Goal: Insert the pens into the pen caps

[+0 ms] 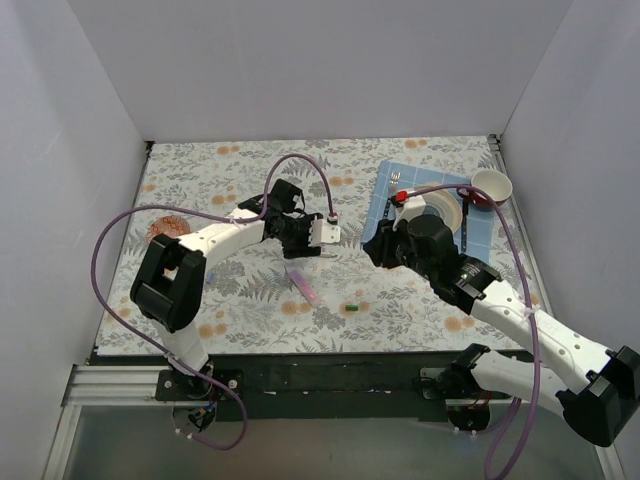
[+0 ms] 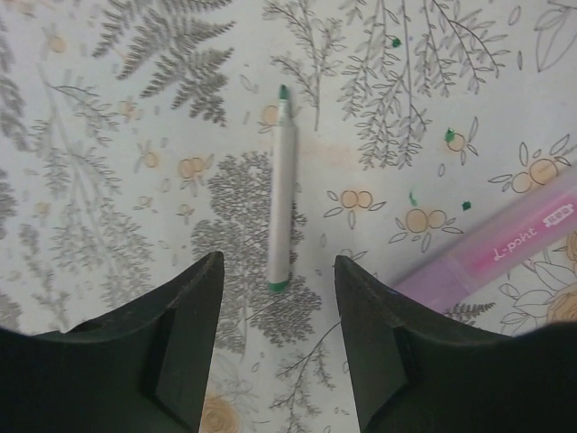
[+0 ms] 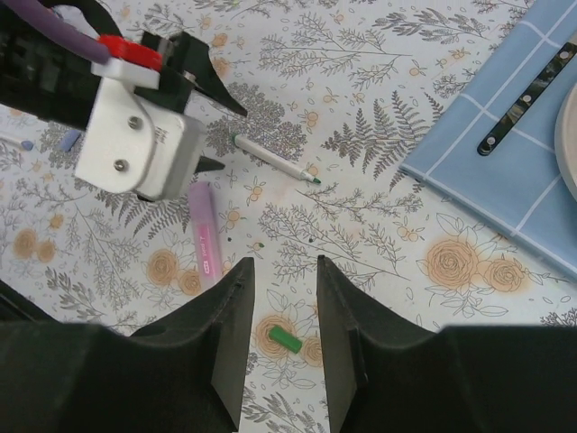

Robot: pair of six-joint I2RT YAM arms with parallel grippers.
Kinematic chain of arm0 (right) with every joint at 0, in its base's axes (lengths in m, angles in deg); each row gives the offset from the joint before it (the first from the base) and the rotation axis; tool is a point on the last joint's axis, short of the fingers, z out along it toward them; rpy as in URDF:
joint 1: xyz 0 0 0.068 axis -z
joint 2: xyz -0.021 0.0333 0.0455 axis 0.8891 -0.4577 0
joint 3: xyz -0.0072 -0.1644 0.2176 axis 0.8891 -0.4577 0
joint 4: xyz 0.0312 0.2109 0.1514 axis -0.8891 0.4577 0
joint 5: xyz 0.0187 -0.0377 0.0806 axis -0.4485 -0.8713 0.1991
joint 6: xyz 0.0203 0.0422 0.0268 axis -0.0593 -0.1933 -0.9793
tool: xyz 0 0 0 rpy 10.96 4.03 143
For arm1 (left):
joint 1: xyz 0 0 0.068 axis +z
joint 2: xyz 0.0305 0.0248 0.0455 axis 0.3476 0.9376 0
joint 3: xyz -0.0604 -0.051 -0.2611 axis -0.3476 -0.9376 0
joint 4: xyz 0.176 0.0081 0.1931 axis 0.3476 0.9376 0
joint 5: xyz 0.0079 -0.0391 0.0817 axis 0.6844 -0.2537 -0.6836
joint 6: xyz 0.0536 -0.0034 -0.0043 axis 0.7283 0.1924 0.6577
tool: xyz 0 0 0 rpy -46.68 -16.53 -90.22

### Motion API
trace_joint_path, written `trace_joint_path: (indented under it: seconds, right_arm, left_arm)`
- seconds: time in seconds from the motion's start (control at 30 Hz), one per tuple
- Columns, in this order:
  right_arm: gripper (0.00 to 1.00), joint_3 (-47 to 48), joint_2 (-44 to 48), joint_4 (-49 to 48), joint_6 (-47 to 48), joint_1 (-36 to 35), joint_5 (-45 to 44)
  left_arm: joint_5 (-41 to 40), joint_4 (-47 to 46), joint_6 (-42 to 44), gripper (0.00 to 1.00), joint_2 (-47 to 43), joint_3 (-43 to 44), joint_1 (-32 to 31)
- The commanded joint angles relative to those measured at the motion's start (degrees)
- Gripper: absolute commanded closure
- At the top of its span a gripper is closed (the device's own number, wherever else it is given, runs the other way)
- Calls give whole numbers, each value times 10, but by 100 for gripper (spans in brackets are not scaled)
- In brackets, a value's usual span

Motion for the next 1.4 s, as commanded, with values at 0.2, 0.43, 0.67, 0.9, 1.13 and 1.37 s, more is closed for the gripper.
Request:
trace_joint_path:
  seconds: [0.2,0.43,0.67,0.9,1.13,1.37]
  right_arm:
    - [61,-27,25,-54,-1,3,20]
    - [61,-32,23,-61,6,3,18]
    - [61,-33,25,-59,6,2,19]
    - [61,-33,49,-61,0,2,21]
    - [61,-27,49,-62,-9,3,43]
    - [46,-47,56,-83,-41,2,63]
  left_arm:
    - [24,15,33,52,51,15,0]
    - [5,-34,33,54,77,7,6]
    - [5,-14,36,58,101,12,10]
    - [-7,-6,18,73,116,2,10]
    - [-3,65,-28,87,120,11,9]
    - [40,23,-137,100,71,-28,9]
